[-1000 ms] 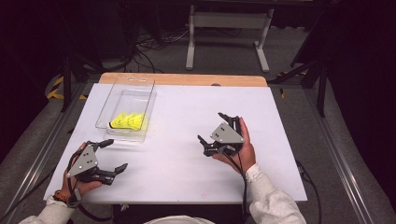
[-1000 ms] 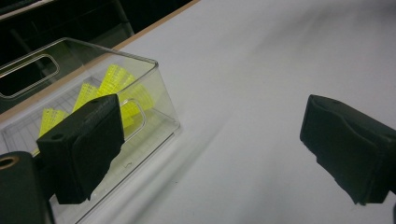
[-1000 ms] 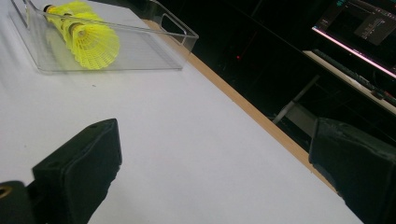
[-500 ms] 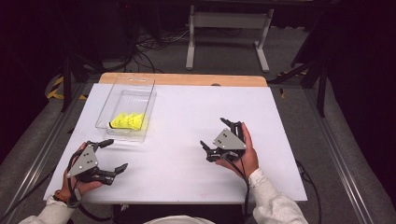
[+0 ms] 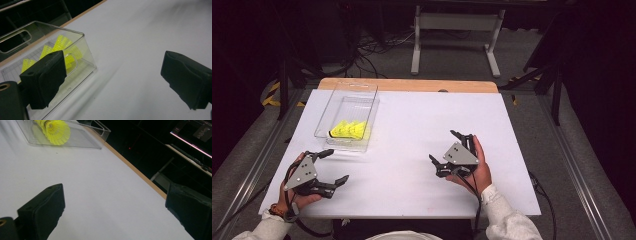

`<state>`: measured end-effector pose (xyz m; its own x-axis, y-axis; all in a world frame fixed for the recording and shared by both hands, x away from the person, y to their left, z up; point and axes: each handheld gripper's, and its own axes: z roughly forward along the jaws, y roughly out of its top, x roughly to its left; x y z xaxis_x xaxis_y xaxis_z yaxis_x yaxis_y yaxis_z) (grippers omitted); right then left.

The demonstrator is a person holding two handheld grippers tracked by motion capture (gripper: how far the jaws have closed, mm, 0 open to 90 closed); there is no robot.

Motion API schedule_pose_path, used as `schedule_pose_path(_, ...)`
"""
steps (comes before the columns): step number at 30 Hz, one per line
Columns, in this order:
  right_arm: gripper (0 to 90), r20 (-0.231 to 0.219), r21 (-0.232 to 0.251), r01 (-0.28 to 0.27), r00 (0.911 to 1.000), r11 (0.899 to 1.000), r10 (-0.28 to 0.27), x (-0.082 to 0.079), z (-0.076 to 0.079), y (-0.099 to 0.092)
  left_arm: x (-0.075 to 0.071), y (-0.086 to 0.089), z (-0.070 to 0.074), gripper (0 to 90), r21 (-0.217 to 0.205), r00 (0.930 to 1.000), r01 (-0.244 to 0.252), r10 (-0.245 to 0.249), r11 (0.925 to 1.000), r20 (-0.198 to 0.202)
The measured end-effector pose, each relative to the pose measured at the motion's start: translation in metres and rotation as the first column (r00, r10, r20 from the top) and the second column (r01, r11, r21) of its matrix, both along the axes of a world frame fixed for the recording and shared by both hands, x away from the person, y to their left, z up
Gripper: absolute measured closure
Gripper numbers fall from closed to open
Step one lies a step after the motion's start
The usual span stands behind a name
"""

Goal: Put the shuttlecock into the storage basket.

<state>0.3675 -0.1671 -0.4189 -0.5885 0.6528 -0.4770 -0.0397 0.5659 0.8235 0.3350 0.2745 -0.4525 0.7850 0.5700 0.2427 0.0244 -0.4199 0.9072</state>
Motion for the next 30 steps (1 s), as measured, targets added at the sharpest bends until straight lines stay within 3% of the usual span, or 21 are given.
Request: schedule_pose_path(30, 3.6, -0.046, -0.010, 0.039, 0.9981, 0.999, -0.040, -0.014, -0.026, -0.028, 0.000, -0.001, 0.000, 7.0, 0.005, 1.0000, 0.005, -0.005, 1.0000, -0.001)
